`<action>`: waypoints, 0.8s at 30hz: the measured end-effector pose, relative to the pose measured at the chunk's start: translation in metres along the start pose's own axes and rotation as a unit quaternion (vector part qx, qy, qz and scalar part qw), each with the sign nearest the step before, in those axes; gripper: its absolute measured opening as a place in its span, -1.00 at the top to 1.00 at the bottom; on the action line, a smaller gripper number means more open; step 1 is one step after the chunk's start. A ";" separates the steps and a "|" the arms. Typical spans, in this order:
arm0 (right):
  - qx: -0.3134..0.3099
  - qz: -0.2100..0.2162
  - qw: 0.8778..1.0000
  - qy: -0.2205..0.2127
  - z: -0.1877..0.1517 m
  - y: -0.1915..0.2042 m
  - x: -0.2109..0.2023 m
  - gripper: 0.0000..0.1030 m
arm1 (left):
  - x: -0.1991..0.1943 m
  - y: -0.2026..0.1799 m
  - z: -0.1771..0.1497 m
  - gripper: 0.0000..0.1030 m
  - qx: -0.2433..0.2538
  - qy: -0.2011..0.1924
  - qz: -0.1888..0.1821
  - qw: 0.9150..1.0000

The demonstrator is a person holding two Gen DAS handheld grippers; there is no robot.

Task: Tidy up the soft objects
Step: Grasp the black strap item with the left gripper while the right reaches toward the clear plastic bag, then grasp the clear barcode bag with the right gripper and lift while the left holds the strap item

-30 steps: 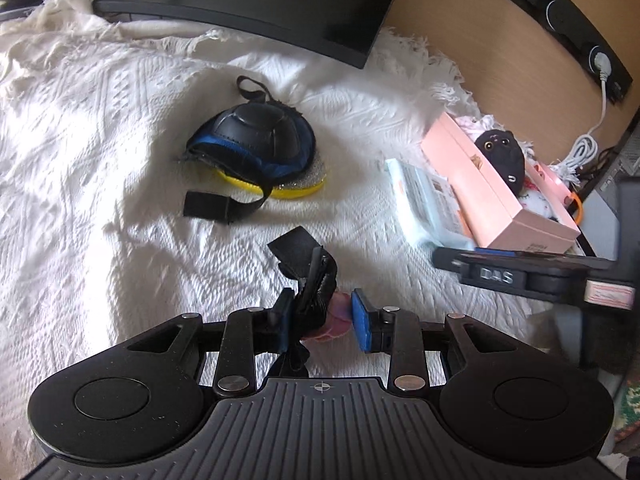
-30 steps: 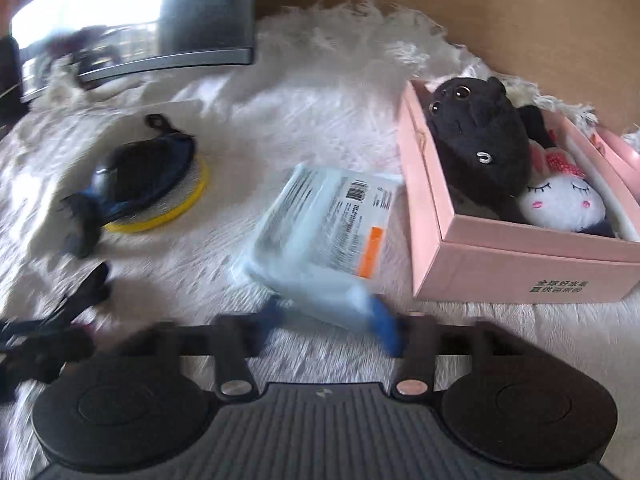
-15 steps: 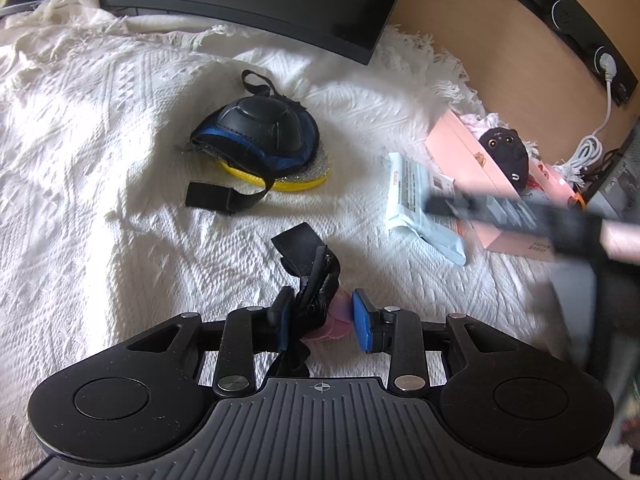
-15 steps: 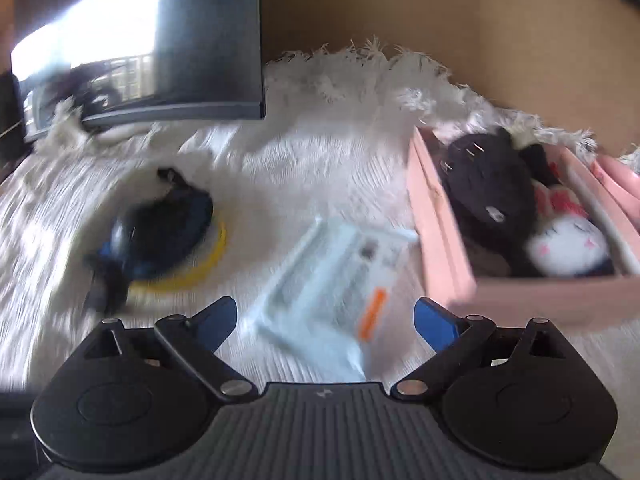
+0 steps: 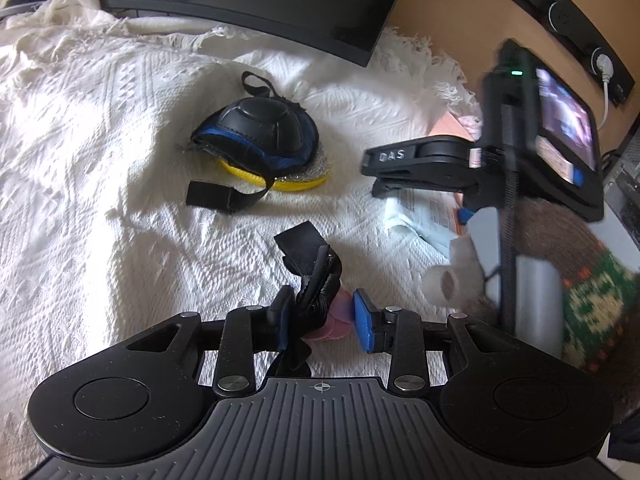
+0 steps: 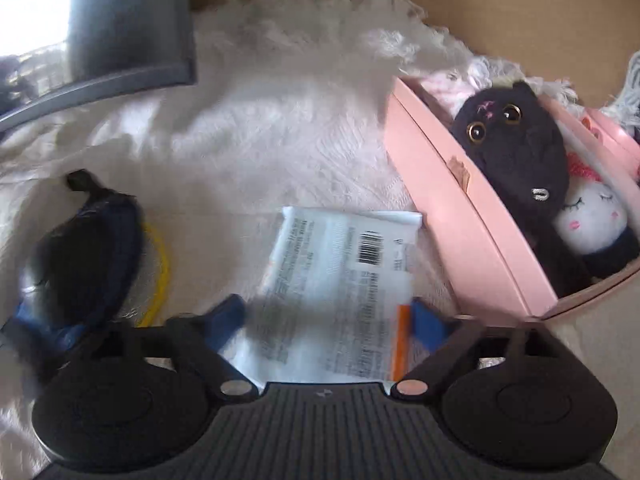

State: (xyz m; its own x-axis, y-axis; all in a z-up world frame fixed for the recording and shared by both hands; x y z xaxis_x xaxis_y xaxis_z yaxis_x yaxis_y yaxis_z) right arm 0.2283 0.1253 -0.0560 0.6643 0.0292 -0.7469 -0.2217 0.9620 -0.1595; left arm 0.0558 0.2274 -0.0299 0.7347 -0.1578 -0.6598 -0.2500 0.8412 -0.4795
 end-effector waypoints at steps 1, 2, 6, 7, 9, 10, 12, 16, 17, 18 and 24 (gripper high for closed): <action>-0.017 0.014 1.000 0.002 -0.003 0.003 -0.004 -0.54 | 0.000 0.000 0.000 0.29 -0.004 0.001 -0.001 1.000; -0.024 0.022 0.999 0.006 -0.007 0.003 -0.009 -0.54 | 0.000 0.001 0.000 0.29 -0.007 0.002 -0.003 1.000; -0.049 0.064 0.997 0.008 -0.030 -0.002 -0.032 -0.53 | 0.000 0.000 0.001 0.29 -0.005 0.007 -0.002 1.000; -0.059 0.071 0.996 0.010 -0.039 -0.005 -0.040 -0.53 | 0.000 0.000 0.001 0.29 -0.003 0.009 -0.001 1.000; -0.081 0.081 0.993 0.011 -0.059 -0.014 -0.056 -0.53 | 0.001 -0.001 0.002 0.28 0.002 0.010 0.000 1.000; -0.092 0.085 0.992 0.013 -0.070 -0.020 -0.064 -0.53 | 0.001 -0.001 0.001 0.28 0.005 0.011 -0.001 1.000; -0.113 0.091 0.989 0.018 -0.092 -0.031 -0.079 -0.53 | 0.001 -0.001 0.001 0.28 0.005 0.011 -0.002 1.000; -0.160 0.121 0.980 0.010 -0.119 -0.045 -0.096 -0.59 | 0.003 0.001 0.004 0.28 -0.009 0.019 -0.006 1.000; -0.169 0.127 0.977 0.008 -0.121 -0.045 -0.096 -0.62 | 0.003 0.001 0.004 0.28 -0.009 0.023 -0.006 1.000; -0.174 0.125 0.977 0.005 -0.121 -0.045 -0.096 -0.72 | 0.003 0.001 0.005 0.28 -0.007 0.025 -0.005 1.000; -0.135 0.115 0.984 -0.009 -0.100 -0.046 -0.070 -0.87 | 0.005 -0.005 0.002 0.29 0.016 0.025 0.015 0.999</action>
Point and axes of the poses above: each gripper's, at about its wrist camera, not at the fingertips, and x roughly the way its jaws point, y to its left, z to its top, the point moved 7 cm from there along x, roughly the way its jaws point, and after that the axes turned 13 degrees about -x, right-handed, at the moved point
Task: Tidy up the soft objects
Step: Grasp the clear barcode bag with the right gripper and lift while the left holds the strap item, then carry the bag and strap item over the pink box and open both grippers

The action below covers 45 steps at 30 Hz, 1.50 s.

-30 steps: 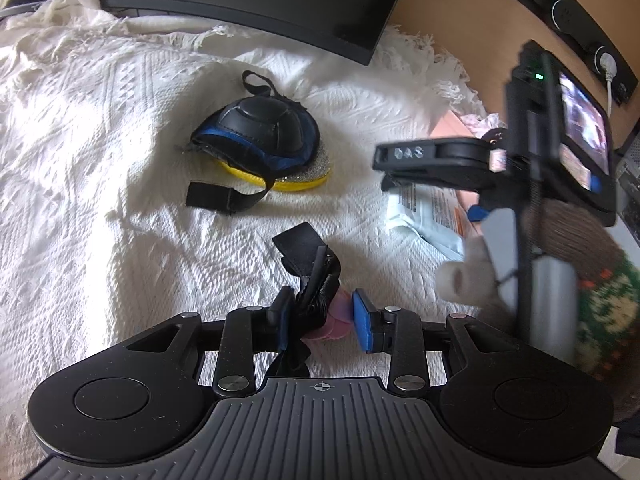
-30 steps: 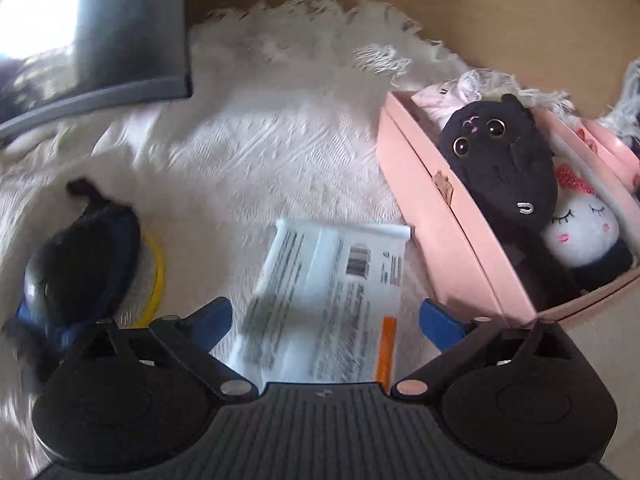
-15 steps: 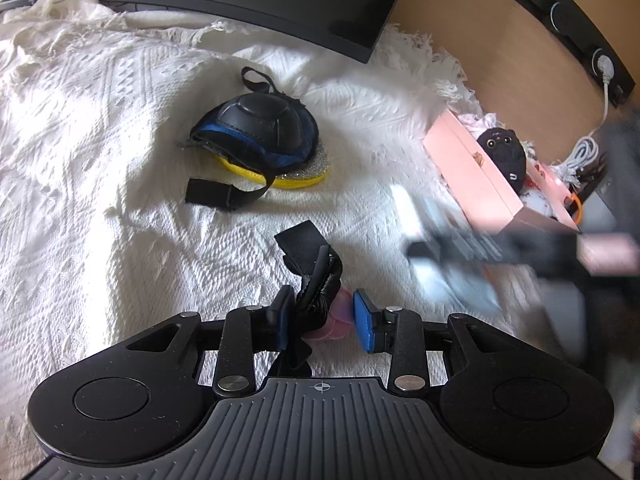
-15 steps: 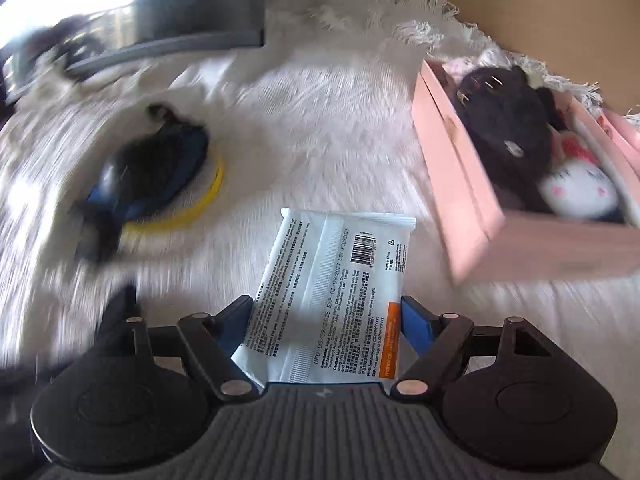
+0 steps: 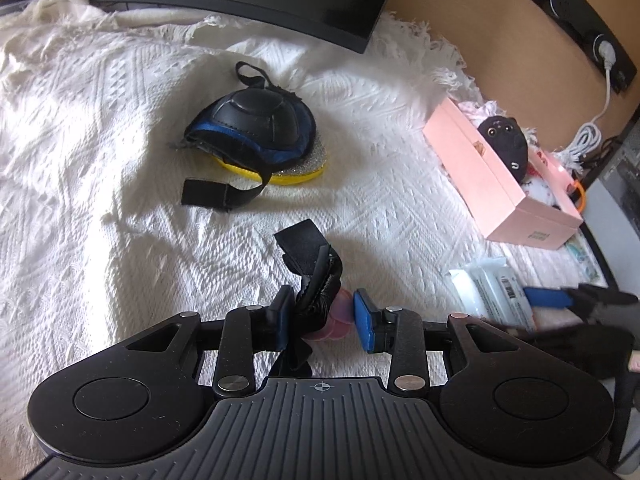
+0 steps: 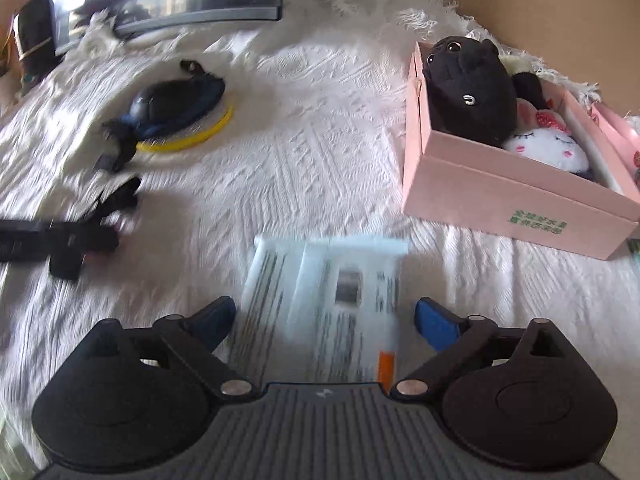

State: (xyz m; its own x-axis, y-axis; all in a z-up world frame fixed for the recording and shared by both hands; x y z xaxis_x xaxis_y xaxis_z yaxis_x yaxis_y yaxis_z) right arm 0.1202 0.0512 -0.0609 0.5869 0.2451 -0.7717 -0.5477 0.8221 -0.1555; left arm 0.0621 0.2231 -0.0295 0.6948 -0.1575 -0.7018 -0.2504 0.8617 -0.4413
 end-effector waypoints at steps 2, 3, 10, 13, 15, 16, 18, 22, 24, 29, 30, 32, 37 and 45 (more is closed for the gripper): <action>-0.006 -0.001 1.000 -0.008 0.005 0.001 0.002 -0.75 | 0.001 -0.003 -0.001 0.29 0.005 -0.006 0.009 1.000; -0.014 0.003 1.000 -0.012 0.007 0.003 0.001 -0.55 | 0.001 -0.003 -0.002 0.29 0.008 -0.010 0.012 1.000; -0.045 0.014 0.998 -0.035 0.000 -0.008 -0.042 -0.49 | 0.001 -0.011 -0.006 0.33 0.039 -0.021 0.041 0.998; -0.025 0.015 0.998 -0.053 -0.011 -0.031 -0.075 -0.49 | -0.002 -0.024 -0.009 0.35 0.066 -0.009 0.029 0.997; -0.008 0.007 0.998 -0.060 -0.020 -0.049 -0.093 -0.49 | -0.007 -0.038 -0.014 0.35 0.090 -0.001 0.011 0.996; 0.000 -0.003 0.998 -0.065 -0.026 -0.058 -0.103 -0.49 | -0.009 -0.047 -0.018 0.35 0.103 0.003 0.000 0.995; 0.011 -0.032 0.997 -0.072 -0.039 -0.075 -0.119 -0.49 | -0.013 -0.067 -0.027 0.35 0.120 0.015 -0.025 0.992; 0.044 -0.073 0.994 -0.069 -0.069 -0.102 -0.142 -0.49 | -0.020 -0.114 -0.037 0.35 0.157 0.031 -0.082 0.984; 0.064 -0.088 0.992 -0.066 -0.082 -0.111 -0.148 -0.49 | -0.024 -0.143 -0.029 0.35 0.171 0.027 -0.114 0.978; 0.107 -0.111 0.986 -0.070 -0.105 -0.123 -0.159 -0.49 | -0.017 -0.227 0.020 0.34 0.209 -0.014 -0.174 0.962; 0.111 -0.118 0.984 -0.072 -0.107 -0.123 -0.161 -0.49 | -0.014 -0.244 0.031 0.34 0.214 -0.029 -0.181 0.959; 0.117 -0.131 0.982 -0.075 -0.111 -0.124 -0.164 -0.49 | 0.004 -0.277 0.056 0.28 0.209 -0.038 -0.197 0.957; 0.128 -0.145 0.978 -0.076 -0.119 -0.122 -0.170 -0.49 | 0.078 -0.301 0.078 0.28 0.203 0.026 -0.147 0.968; 0.161 -0.146 0.973 -0.072 -0.119 -0.151 -0.159 -0.49 | 0.066 -0.226 0.064 0.28 0.111 0.004 -0.155 0.982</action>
Point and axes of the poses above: each gripper's, at about its wrist camera, not at the fingertips, and x roughly the way its jaws point, y to its left, z to its top, the point moved 7 cm from there along x, roughly the way its jaws point, and after that the axes turned 13 degrees about -x, right-handed, at the moved point
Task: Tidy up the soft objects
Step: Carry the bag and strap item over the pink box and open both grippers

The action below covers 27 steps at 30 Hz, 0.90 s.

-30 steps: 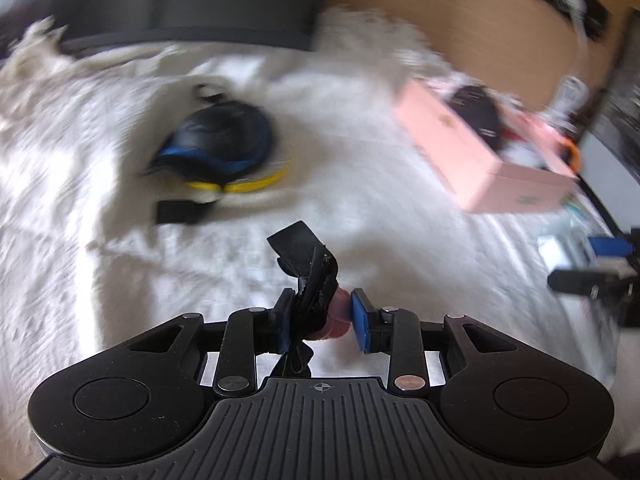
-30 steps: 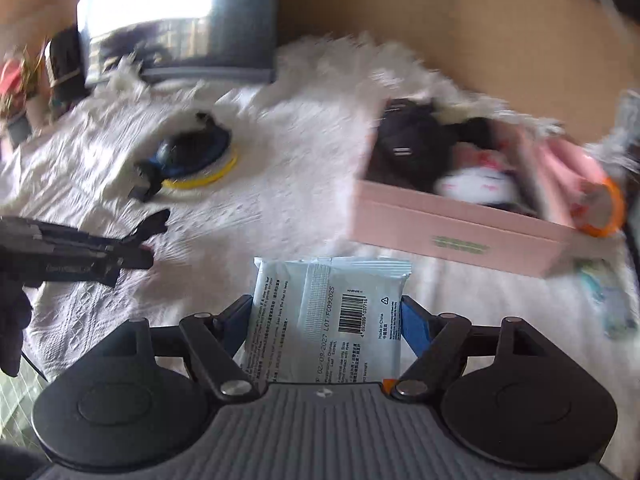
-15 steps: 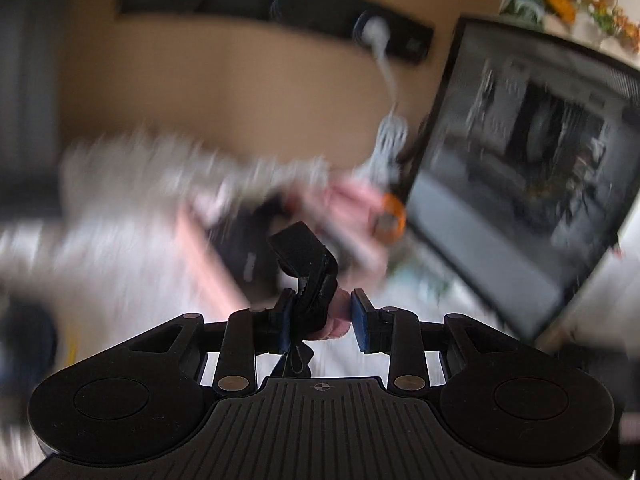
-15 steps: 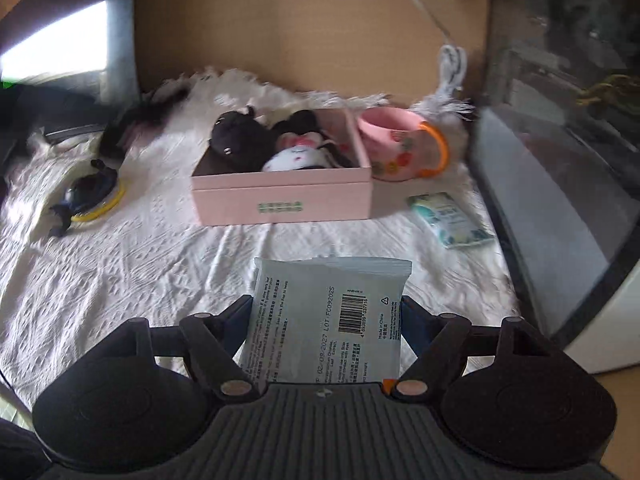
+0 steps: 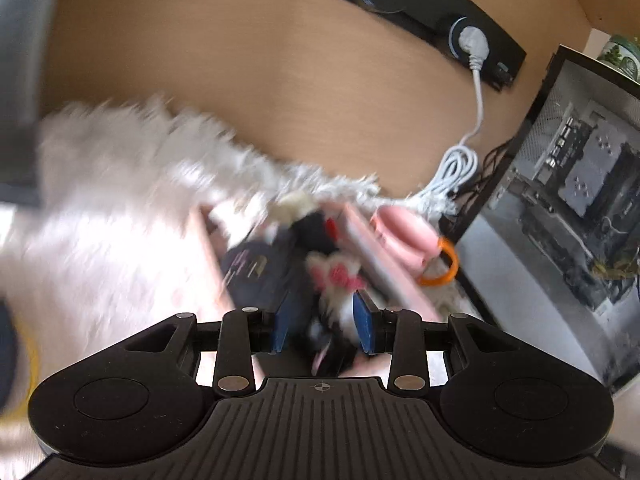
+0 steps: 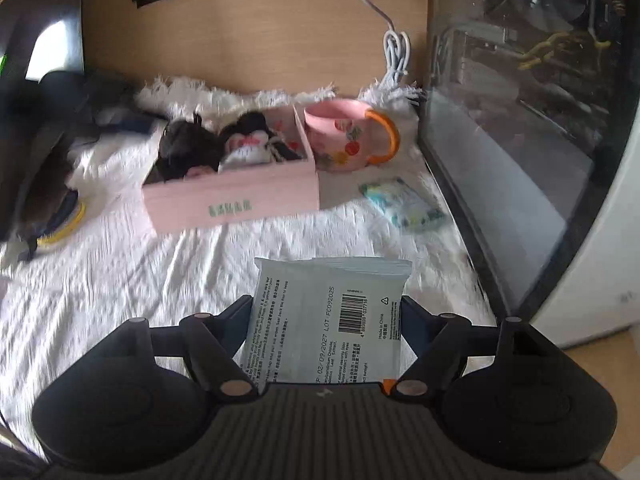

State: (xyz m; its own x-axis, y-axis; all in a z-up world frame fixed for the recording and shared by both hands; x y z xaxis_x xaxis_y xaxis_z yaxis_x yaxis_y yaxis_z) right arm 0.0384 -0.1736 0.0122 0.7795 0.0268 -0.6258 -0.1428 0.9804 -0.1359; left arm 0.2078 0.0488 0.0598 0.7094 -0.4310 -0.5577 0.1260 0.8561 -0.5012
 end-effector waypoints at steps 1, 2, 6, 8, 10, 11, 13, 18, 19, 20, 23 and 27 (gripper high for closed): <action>0.000 0.006 1.000 -0.010 0.011 -0.002 0.003 -0.49 | -0.009 0.007 -0.009 0.28 0.000 0.001 0.007 1.000; -0.002 0.012 1.000 -0.019 0.021 -0.002 0.005 -0.49 | -0.020 0.015 -0.019 0.28 0.000 0.002 0.016 1.000; -0.022 0.029 0.997 -0.073 0.088 0.000 0.017 -0.49 | -0.055 0.037 -0.053 0.27 -0.014 0.006 0.031 0.999; -0.040 0.036 0.993 -0.101 0.129 0.003 0.029 -0.49 | -0.068 0.047 -0.069 0.27 -0.021 0.010 0.036 0.999; -0.057 0.035 0.990 -0.120 0.168 0.008 0.045 -0.49 | -0.076 0.055 -0.078 0.27 -0.024 0.013 0.047 0.999; -0.061 0.031 0.990 -0.127 0.185 0.010 0.055 -0.49 | -0.080 0.060 -0.082 0.28 -0.025 0.014 0.053 0.998; -0.067 0.023 0.988 -0.137 0.215 0.017 0.076 -0.50 | -0.089 0.071 -0.085 0.28 -0.029 0.012 0.068 0.997; -0.056 0.077 0.993 -0.073 0.237 0.034 0.137 -0.57 | -0.112 0.108 -0.084 0.28 -0.050 -0.010 0.120 0.991; -0.049 0.080 0.994 -0.063 0.233 0.036 0.142 -0.58 | -0.116 0.115 -0.085 0.28 -0.056 -0.013 0.128 0.990; -0.043 0.081 0.994 -0.056 0.227 0.039 0.145 -0.58 | -0.119 0.123 -0.085 0.28 -0.063 -0.015 0.135 0.989; -0.049 0.096 0.993 -0.043 0.204 0.057 0.142 -0.59 | -0.125 0.139 -0.088 0.28 -0.071 -0.015 0.150 0.986; -0.100 0.093 0.989 -0.048 0.176 0.091 0.121 -0.61 | -0.132 0.154 -0.081 0.28 -0.063 -0.033 0.174 0.982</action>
Point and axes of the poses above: each gripper's, at about its wrist camera, not at the fingertips, and x roughly the way its jaws point, y to its left, z to its top, the point moved 7 cm from there along x, roughly the way its jaws point, and after that the axes turned 13 degrees about -x, right-handed, at the moved point
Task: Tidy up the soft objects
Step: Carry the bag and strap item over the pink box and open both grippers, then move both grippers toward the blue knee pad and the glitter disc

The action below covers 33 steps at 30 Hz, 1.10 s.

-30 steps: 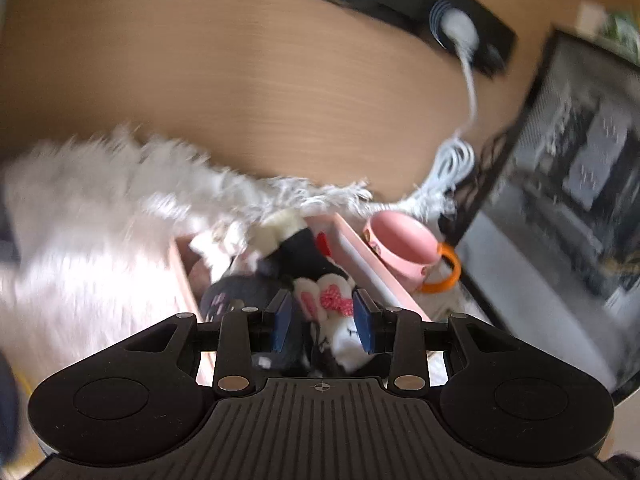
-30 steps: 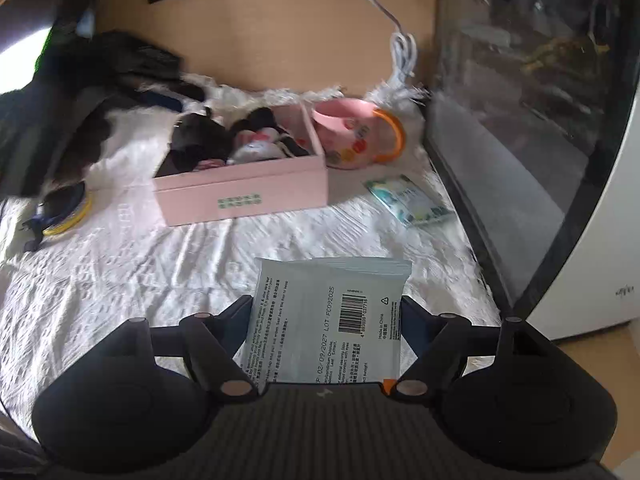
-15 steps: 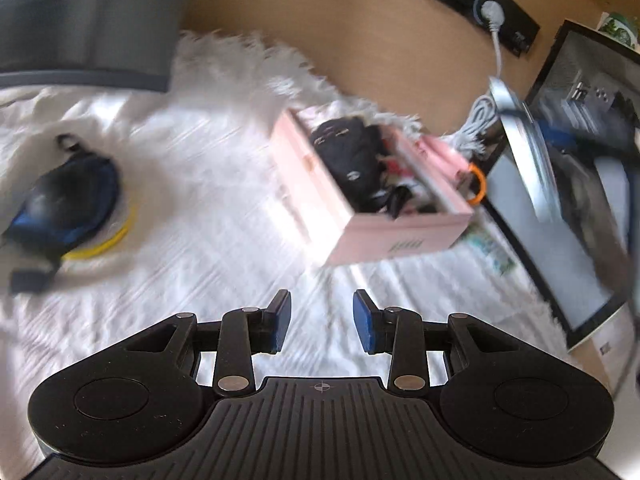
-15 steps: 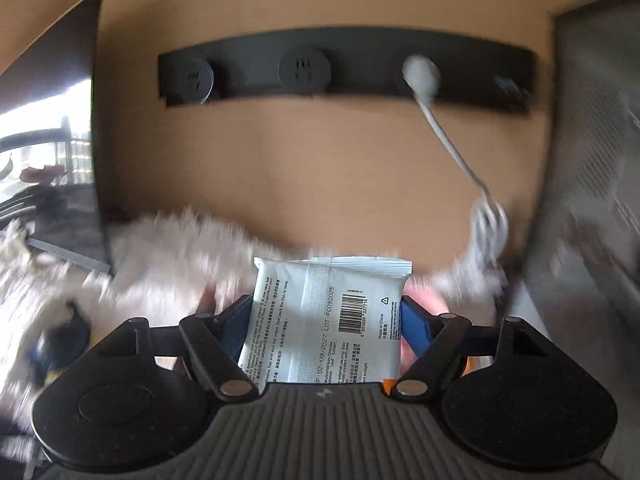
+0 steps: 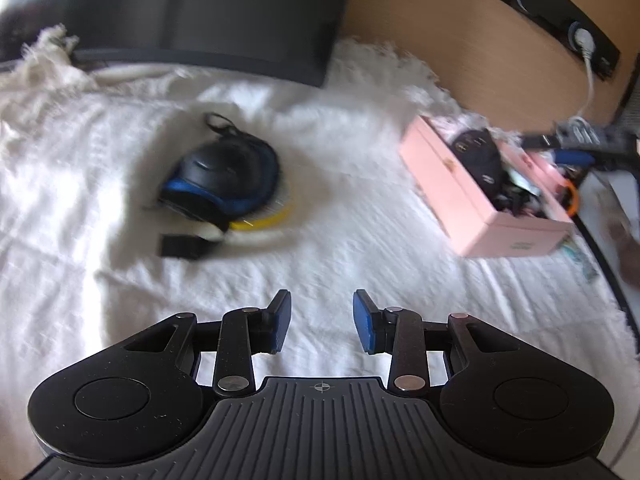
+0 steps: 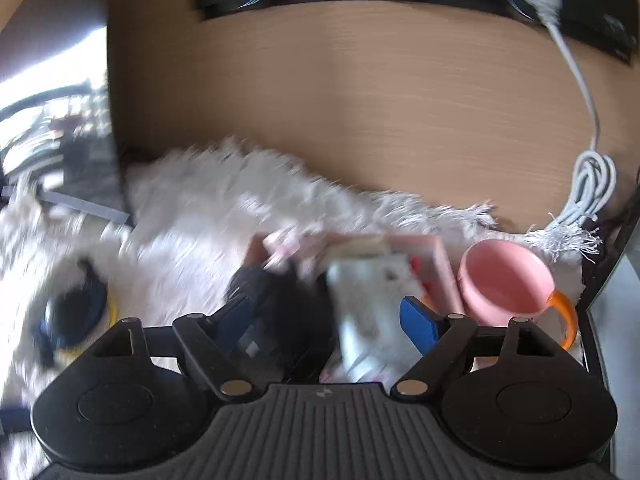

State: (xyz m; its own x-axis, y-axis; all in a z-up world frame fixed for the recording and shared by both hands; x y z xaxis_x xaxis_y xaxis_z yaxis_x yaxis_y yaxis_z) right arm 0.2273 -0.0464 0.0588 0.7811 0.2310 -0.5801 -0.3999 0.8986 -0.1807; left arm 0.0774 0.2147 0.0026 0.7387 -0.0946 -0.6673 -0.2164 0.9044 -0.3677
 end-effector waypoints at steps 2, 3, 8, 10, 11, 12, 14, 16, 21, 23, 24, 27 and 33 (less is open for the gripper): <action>-0.028 0.000 1.000 -0.012 -0.003 0.022 -0.009 -0.67 | -0.001 0.011 0.013 0.28 -0.009 -0.017 0.011 1.000; -0.044 -0.002 0.999 -0.021 -0.006 0.036 -0.014 -0.71 | -0.001 0.015 0.020 0.28 -0.013 -0.022 0.014 1.000; -0.099 0.042 0.994 -0.021 -0.017 0.090 -0.027 -0.75 | 0.005 0.041 0.062 0.28 -0.028 -0.056 0.031 0.998; -0.106 0.070 0.992 -0.006 -0.025 0.108 -0.025 -0.75 | 0.014 0.048 0.076 0.28 -0.030 -0.055 0.028 0.998; -0.109 0.080 0.991 0.002 -0.028 0.117 -0.023 -0.75 | 0.020 0.052 0.084 0.28 -0.032 -0.055 0.029 0.998; -0.110 0.086 0.990 0.008 -0.030 0.123 -0.020 -0.75 | 0.026 0.058 0.089 0.28 -0.038 -0.057 0.033 0.997; -0.111 0.098 0.989 0.012 -0.029 0.136 -0.013 -0.75 | 0.037 0.068 0.098 0.28 -0.060 -0.059 0.042 0.996; -0.108 0.115 0.987 0.009 -0.022 0.147 -0.005 -0.75 | 0.039 0.075 0.100 0.28 -0.085 -0.058 0.044 0.994; -0.084 0.167 0.982 0.017 0.010 0.175 0.036 -0.75 | 0.024 0.080 0.072 0.28 -0.089 -0.045 0.028 0.995; -0.068 0.180 0.981 0.021 0.025 0.186 0.059 -0.75 | 0.014 0.083 0.053 0.28 -0.099 -0.037 0.031 0.994; -0.059 0.182 0.981 0.020 0.034 0.191 0.071 -0.75 | 0.010 0.084 0.043 0.28 -0.107 -0.031 0.030 0.993; -0.051 0.185 0.981 0.021 0.055 0.206 0.108 -0.75 | -0.006 0.081 0.016 0.28 -0.114 -0.019 0.022 0.993; -0.086 0.170 0.981 0.027 0.077 0.240 0.167 -0.75 | -0.032 0.075 -0.016 0.28 -0.109 -0.006 0.021 0.994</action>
State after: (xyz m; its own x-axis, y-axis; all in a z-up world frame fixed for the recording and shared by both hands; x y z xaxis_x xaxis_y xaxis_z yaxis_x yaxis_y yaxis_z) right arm 0.2983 0.2362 -0.0204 0.5631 0.4824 -0.6709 -0.7124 0.6948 -0.0983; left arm 0.0274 0.2787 -0.0138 0.7335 -0.0526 -0.6777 -0.3798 0.7951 -0.4728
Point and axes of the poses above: each gripper's, at about its wrist camera, not at the fingertips, and x roughly the way its jaws point, y to its left, z to its top, the point moved 7 cm from there along x, roughly the way its jaws point, and after that the axes turned 13 degrees about -x, right-handed, at the moved point
